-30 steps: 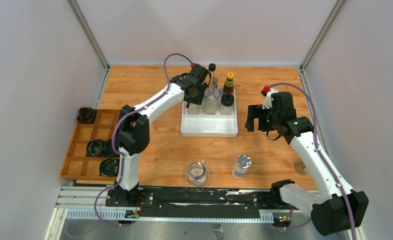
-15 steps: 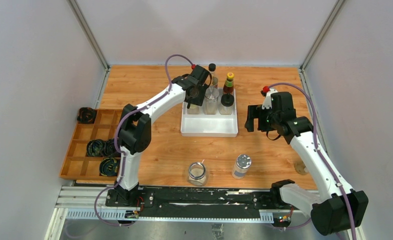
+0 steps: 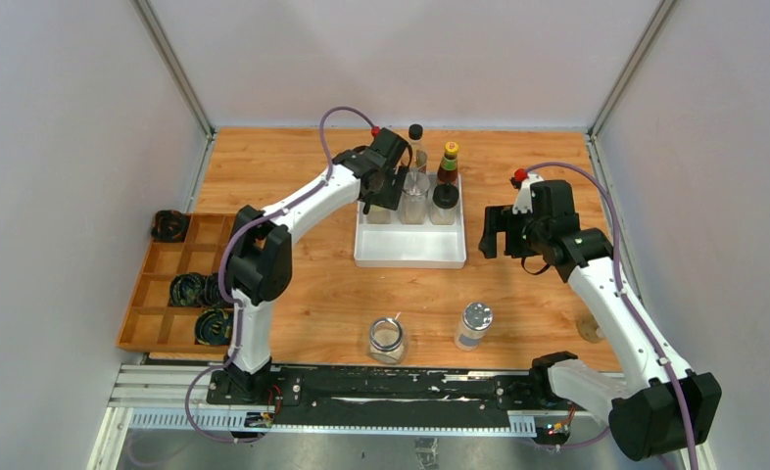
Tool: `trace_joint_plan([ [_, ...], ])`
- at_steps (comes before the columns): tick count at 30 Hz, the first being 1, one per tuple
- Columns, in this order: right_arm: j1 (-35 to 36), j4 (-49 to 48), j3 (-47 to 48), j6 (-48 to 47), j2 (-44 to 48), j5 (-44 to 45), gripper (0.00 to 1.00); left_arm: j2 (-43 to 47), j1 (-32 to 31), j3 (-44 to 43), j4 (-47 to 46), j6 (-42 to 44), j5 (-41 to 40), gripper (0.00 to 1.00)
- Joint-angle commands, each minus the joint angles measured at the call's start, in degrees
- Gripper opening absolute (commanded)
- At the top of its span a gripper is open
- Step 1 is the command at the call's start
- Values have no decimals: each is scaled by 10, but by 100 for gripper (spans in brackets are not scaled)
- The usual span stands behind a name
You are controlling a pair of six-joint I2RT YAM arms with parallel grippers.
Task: Organize the condiment bottles
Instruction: Place the bottle in the storage box, then pick up the bottle from the center of the board.
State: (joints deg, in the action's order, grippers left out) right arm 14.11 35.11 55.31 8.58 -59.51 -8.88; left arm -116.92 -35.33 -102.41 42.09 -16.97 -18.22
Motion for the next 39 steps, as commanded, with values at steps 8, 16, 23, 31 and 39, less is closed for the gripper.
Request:
trace_joint_plan([
  [8, -6, -2, -3, 2, 1, -15, 92, 181, 3, 74, 11, -20, 1, 74],
  [16, -6, 9, 12, 14, 13, -26, 92, 305, -56, 144, 47, -14, 72, 73],
  [23, -5, 39, 29, 19, 38, -29, 92, 432, -137, 296, 49, -29, 160, 77],
  [31, -4, 53, 29, 34, 60, -40, 92, 557, -187, 420, 75, -60, 226, 79],
  [39, 5, 55, 29, 46, 65, -46, 92, 553, -302, 446, 73, -90, 209, 80],
])
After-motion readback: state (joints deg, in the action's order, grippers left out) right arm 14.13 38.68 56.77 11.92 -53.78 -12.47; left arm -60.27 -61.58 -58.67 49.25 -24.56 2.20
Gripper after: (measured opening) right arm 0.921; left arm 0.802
